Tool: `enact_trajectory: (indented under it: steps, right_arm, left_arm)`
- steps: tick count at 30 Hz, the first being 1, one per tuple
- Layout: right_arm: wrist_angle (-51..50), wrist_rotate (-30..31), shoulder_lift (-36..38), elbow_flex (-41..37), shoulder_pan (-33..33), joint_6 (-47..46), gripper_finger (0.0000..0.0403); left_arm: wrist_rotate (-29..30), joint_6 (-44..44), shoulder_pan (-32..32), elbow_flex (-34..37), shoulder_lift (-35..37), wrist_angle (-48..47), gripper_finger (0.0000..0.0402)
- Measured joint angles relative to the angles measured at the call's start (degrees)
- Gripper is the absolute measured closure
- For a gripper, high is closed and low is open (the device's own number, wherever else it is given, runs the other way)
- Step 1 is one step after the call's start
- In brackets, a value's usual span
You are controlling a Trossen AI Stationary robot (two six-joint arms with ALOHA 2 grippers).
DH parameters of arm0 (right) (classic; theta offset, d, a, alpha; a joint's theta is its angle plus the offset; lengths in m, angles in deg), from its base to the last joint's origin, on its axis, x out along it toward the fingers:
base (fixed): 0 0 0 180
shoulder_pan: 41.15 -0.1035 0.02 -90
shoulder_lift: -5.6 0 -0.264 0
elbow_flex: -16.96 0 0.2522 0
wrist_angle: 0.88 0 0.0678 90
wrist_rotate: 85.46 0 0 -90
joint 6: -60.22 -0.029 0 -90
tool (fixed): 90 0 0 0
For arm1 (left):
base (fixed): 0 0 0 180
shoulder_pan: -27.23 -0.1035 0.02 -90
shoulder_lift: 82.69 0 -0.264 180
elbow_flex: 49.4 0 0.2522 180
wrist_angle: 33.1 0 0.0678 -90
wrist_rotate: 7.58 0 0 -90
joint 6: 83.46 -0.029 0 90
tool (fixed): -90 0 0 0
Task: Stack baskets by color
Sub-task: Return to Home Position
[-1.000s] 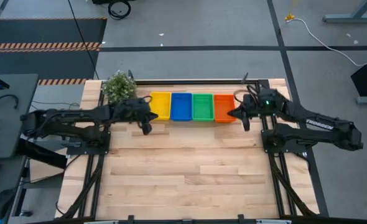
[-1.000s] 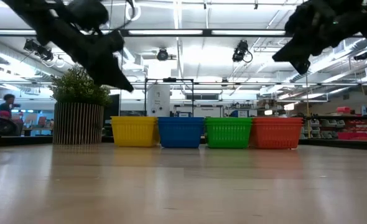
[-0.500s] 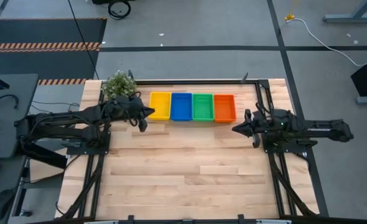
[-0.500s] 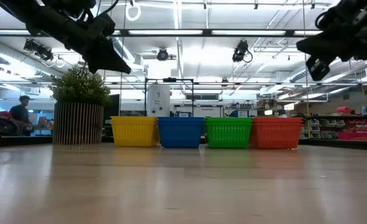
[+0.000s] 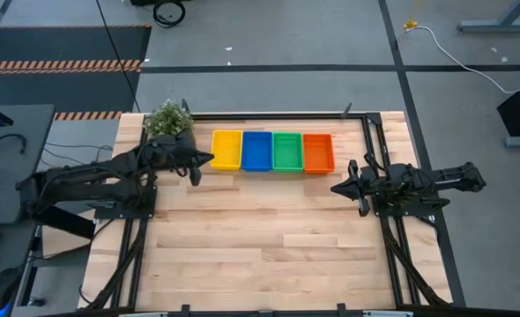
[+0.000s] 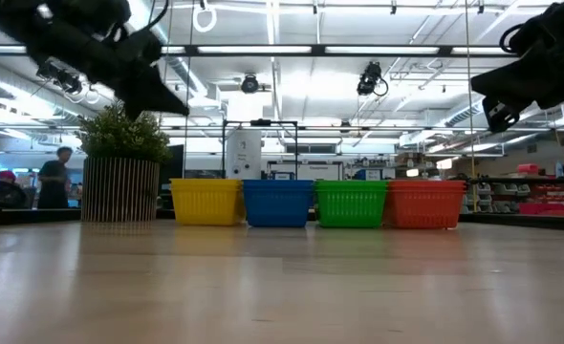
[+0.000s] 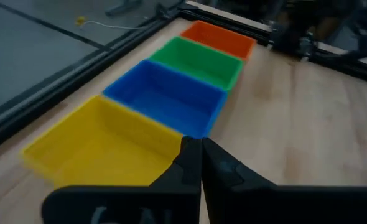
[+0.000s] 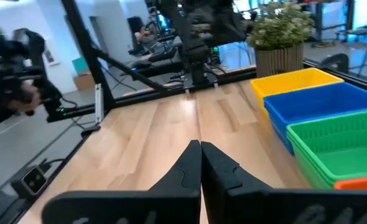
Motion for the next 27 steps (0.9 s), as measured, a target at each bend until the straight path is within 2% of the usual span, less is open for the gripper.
enact_trajectory:
  steps: [2, 7, 10, 12, 16, 22, 27]
  right_arm:
    - [0.00, -0.17, 0.02, 0.00, -0.36, 0.55, 0.0400]
    - [0.00, -0.22, 0.00, 0.00, -0.55, 0.77, 0.0398]
    - [-0.02, -0.22, 0.00, 0.00, -0.55, 0.31, 0.0397]
    - [-0.02, -0.24, 0.00, 0.00, -0.55, -0.43, 0.0397]
    - [0.00, -0.09, 0.00, 0.00, -0.55, -1.94, 0.0396]
    - [0.24, 0.04, -0.02, -0.04, -0.53, -1.84, 0.0396]
    - [0.28, 0.07, -0.02, -0.04, -0.53, -1.77, 0.0396]
  left_arm:
    - [-3.06, 0.35, -3.66, 4.16, 3.82, 1.76, 0.0397]
    - [-19.24, 4.43, -15.03, 12.51, 14.12, 8.34, 0.0397]
    - [-22.09, 4.56, -21.10, 15.58, 20.48, 7.91, 0.0397]
    - [-23.32, 4.30, -23.02, 17.43, 24.15, 7.37, 0.0397]
    - [-24.27, 5.08, -20.79, 21.13, 31.14, 8.51, 0.0397]
    - [-17.76, 5.34, -11.80, 24.80, 41.21, 7.86, 0.0397]
    - [-15.81, 4.03, -6.38, 25.58, 46.09, 6.79, 0.0397]
